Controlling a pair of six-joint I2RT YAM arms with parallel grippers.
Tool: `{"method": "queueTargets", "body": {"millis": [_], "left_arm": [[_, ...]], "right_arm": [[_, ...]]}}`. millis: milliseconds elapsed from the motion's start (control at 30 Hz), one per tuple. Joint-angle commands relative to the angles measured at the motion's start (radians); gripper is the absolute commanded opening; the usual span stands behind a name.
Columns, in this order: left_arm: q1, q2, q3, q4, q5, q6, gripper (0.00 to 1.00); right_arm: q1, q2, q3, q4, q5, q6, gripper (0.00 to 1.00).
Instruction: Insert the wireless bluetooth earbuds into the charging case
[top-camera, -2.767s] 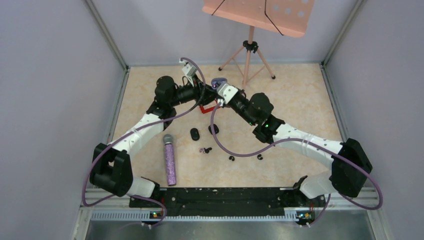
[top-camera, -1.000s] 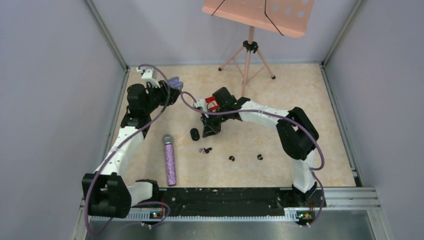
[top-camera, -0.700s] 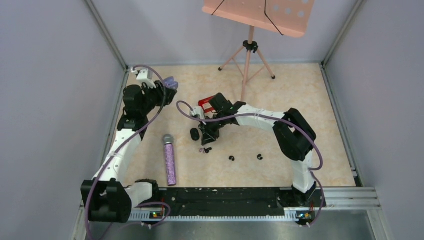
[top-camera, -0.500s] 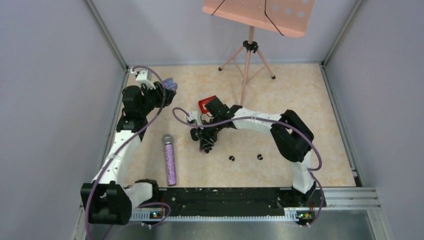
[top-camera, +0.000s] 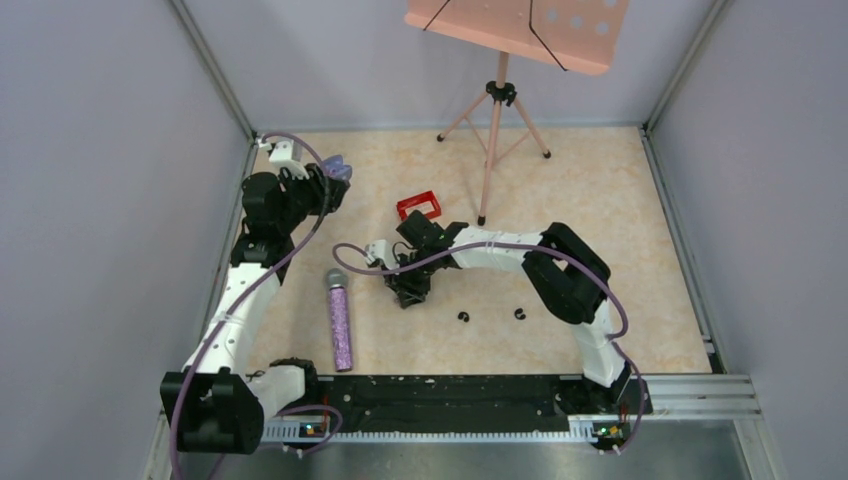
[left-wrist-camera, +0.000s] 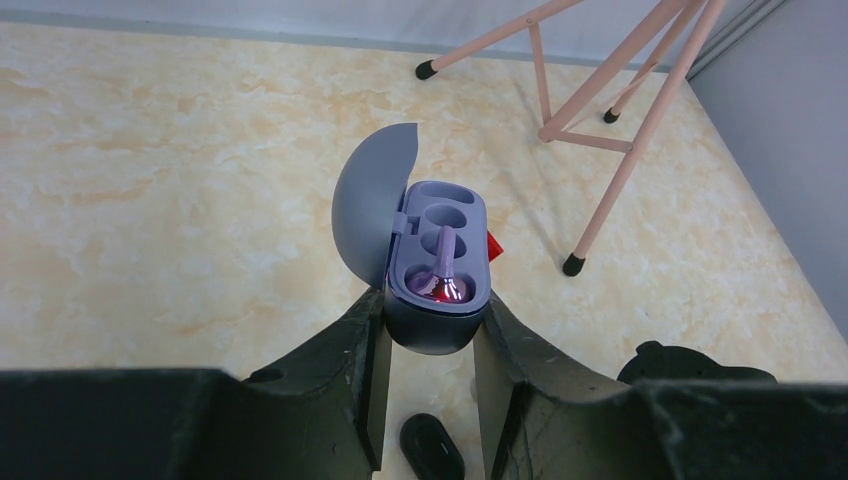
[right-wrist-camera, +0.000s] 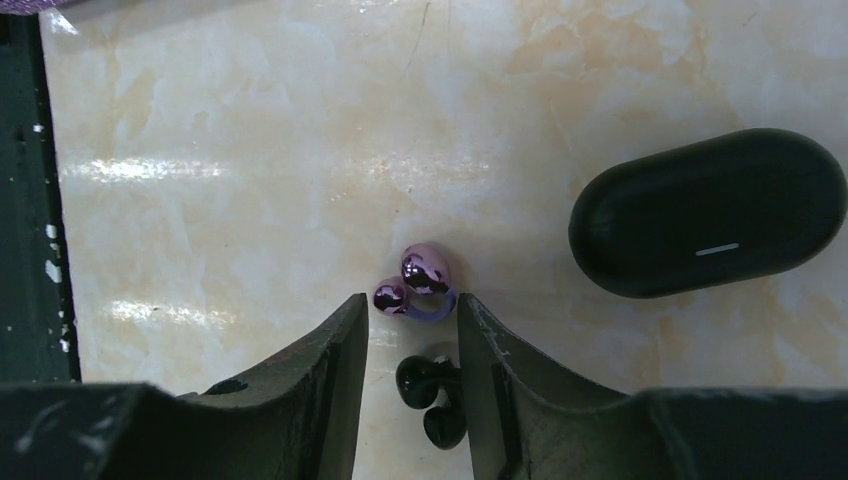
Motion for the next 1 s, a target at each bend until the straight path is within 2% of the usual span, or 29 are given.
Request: {"method": "queueTargets", "body": {"millis": [0,200,433,600,733,833,967], "left_arm": [[0.007,-0.033,0.012,0.017,-0.010,0.005,0.00],[0.008,-0.039,0.007,0.013,-0.013,0.007,0.00],[0.009,-0.050,-0.006,0.015,-0.012,0.002,0.00],[0.011,-0.056,-0.005,0.009,-0.012,0.008,0.00],[0.011,-0.051,0.002,0.013,-0.006,0.016,0.00],[0.012,-0.036,0.007,0.029,-0.003,0.015,0.00],[0.013,-0.013,0.012,0.060,0.021,0.010,0.00]], "right_arm": [[0.023,0.017,0.041,0.006,0.057,-0.034,0.37],[0.023,0.011,0.036,0.021,0.070,-0.039,0.34],[0.025,0.026,0.031,0.069,0.033,-0.014,0.35],[0.026,0.031,0.037,0.083,0.045,0.011,0.18],[0.015,-0.042,0.015,0.094,0.055,0.023,0.06],[0.002,-0.102,-0.007,0.104,0.049,0.043,0.01],[-0.028,-0.168,-0.021,0.103,0.035,0.096,0.00]]}}
